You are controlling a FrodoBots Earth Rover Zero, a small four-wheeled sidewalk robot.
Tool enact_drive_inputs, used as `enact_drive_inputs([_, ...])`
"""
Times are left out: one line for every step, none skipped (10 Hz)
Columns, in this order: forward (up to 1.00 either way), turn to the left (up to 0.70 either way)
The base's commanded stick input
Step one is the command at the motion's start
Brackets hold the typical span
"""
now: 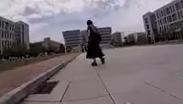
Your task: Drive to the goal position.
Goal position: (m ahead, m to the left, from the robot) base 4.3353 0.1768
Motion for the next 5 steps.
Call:
enact_drive_inputs([0.70,0.00])
enact_drive_inputs([0.70,0.00])
enact_drive_inputs([0.70,0.00])
enact_drive_inputs([0.70,0.00])
enact_drive_inputs([0.70,0.00])
